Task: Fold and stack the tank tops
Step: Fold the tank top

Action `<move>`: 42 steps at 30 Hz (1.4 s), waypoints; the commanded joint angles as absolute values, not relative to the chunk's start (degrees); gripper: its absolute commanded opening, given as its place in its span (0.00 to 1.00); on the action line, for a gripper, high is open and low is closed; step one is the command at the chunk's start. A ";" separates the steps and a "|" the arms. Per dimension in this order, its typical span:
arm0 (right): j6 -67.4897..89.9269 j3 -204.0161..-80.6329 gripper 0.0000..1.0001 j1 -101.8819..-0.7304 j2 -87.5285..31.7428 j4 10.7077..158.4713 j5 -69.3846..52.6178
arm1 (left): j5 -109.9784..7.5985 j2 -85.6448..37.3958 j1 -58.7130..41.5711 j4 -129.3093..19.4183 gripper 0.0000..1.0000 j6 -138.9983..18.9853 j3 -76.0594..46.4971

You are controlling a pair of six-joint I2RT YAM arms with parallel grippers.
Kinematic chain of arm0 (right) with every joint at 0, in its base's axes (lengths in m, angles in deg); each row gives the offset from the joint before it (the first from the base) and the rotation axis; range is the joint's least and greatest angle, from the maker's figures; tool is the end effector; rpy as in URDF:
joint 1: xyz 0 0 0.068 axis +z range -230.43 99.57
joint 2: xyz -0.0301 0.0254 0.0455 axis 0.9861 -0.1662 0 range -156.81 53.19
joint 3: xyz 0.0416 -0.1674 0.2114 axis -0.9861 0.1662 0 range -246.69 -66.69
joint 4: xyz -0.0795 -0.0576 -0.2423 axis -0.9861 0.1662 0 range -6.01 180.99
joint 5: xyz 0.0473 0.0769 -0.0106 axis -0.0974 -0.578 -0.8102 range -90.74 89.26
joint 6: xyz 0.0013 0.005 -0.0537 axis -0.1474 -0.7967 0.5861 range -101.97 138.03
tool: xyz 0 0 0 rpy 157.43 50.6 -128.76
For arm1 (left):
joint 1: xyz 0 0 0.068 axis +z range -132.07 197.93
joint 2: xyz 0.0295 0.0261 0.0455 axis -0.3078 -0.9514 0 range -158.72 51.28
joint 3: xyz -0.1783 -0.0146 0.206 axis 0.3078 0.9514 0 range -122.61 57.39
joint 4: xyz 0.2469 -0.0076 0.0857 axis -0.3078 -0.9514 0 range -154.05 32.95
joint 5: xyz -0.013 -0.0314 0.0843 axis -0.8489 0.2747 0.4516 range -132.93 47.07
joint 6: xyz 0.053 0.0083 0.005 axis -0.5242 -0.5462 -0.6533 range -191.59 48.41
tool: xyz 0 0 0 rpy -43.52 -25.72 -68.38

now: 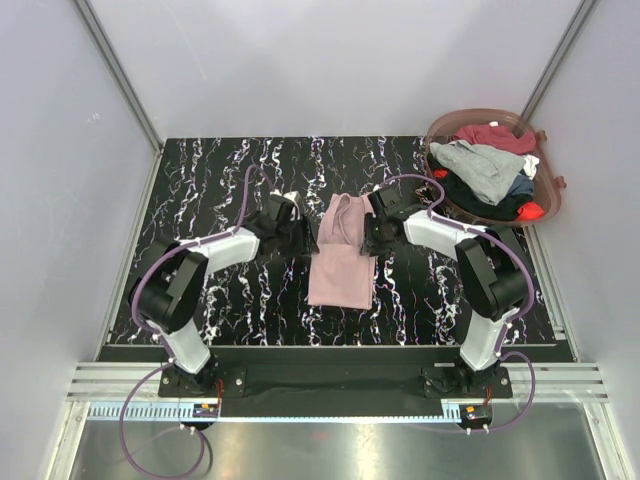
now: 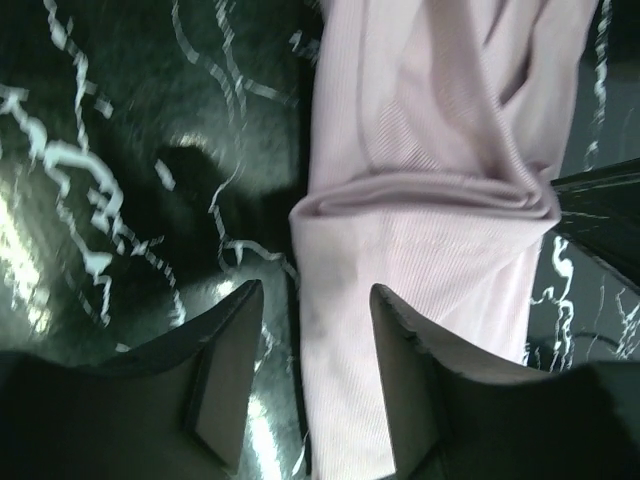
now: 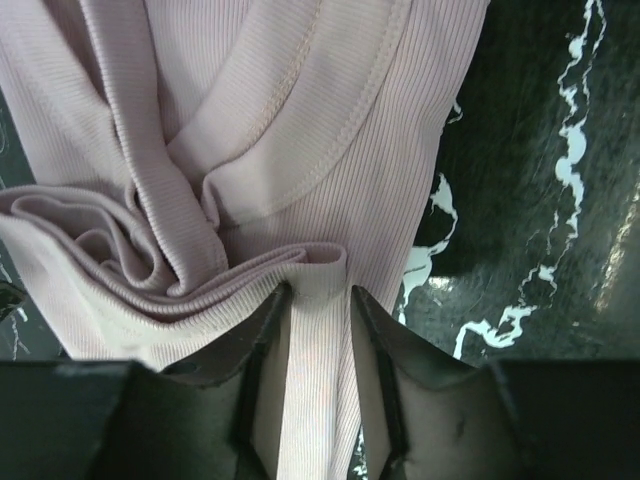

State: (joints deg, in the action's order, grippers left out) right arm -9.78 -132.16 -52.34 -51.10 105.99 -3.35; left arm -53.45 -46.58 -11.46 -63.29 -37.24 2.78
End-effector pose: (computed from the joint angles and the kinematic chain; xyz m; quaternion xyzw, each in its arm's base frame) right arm 0.3231 0.1744 0.1668 -0.0081 0.9675 0.1375 0.2122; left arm 0.2987 -0.1757 0.1680 -0.0087 0.9347 -0.2551 0.2474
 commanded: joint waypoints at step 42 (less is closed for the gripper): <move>-7.89 -130.59 0.00 -52.75 -42.35 104.82 -3.12 | -52.86 -52.69 -10.90 -63.56 0.34 -37.84 -4.84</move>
State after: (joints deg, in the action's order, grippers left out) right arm -8.51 -130.28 -52.49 -43.34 105.75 -4.25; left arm -52.16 -52.11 -11.24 -64.95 -38.05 -2.20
